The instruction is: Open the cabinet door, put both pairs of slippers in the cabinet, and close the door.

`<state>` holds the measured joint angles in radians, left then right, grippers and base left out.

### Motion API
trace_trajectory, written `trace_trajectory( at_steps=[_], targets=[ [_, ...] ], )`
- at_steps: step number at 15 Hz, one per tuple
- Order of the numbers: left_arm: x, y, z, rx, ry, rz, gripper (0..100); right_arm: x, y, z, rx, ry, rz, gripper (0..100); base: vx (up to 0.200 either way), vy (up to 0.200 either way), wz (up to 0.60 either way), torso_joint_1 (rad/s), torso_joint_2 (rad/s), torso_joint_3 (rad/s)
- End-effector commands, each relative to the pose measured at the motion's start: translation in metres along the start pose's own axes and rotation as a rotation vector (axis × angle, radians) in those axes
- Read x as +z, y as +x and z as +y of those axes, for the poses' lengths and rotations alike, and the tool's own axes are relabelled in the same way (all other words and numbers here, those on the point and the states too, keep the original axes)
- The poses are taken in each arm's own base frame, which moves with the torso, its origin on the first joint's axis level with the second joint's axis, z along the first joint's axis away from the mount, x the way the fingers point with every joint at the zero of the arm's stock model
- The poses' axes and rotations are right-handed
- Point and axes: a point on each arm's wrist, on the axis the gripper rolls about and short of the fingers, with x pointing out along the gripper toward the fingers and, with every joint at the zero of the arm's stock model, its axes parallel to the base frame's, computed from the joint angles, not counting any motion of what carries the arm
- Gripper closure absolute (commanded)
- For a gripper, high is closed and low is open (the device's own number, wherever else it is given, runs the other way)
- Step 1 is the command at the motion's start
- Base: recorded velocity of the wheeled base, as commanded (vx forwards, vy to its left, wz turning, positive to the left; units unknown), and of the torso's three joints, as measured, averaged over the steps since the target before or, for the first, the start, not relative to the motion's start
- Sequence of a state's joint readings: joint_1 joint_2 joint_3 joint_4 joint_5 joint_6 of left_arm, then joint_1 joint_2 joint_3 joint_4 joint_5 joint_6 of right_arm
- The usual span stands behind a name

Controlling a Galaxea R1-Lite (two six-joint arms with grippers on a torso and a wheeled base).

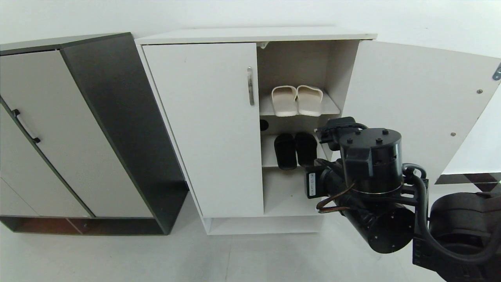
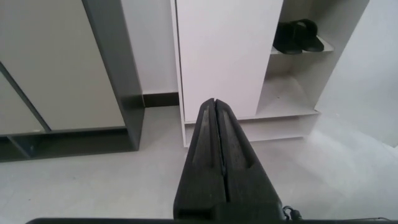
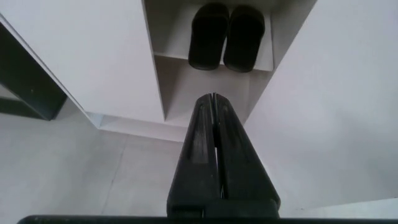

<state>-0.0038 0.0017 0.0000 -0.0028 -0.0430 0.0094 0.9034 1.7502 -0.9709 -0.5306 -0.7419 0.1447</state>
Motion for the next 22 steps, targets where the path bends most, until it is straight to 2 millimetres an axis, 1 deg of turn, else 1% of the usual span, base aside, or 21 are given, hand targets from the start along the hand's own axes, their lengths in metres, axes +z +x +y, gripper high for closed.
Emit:
trace_trajectory(
  at_steps=[1, 5, 9, 14, 22],
  targets=[
    [0.0, 0.0, 0.0, 0.001, 0.0, 0.0, 100, -0.0022, 0.0015, 0.0012, -0.001, -0.006, 0.005, 100, 0.0, 0.0, 0.0, 0.0, 0.0, 0.0],
    [0.0, 0.0, 0.0, 0.001, 0.0, 0.0, 100, -0.0032, 0.0022, 0.0016, -0.002, -0.009, 0.009, 100, 0.0, 0.0, 0.0, 0.017, -0.17, -0.254],
    [0.0, 0.0, 0.0, 0.001, 0.0, 0.0, 100, -0.0011, 0.002, 0.0017, -0.001, -0.007, 0.003, 100, 0.0, 0.0, 0.0, 0.061, -0.51, -0.356],
    [0.0, 0.0, 0.0, 0.001, 0.0, 0.0, 100, 0.0018, 0.0001, 0.0004, 0.0, -0.002, -0.005, 100, 0.0, 0.0, 0.0, 0.132, -0.47, -0.342],
    [0.0, 0.0, 0.0, 0.001, -0.008, 0.0, 100, -0.0019, 0.0016, 0.0012, -0.001, -0.012, 0.005, 100, 0.0, 0.0, 0.0, 0.172, -0.48, -0.319]
  ],
)
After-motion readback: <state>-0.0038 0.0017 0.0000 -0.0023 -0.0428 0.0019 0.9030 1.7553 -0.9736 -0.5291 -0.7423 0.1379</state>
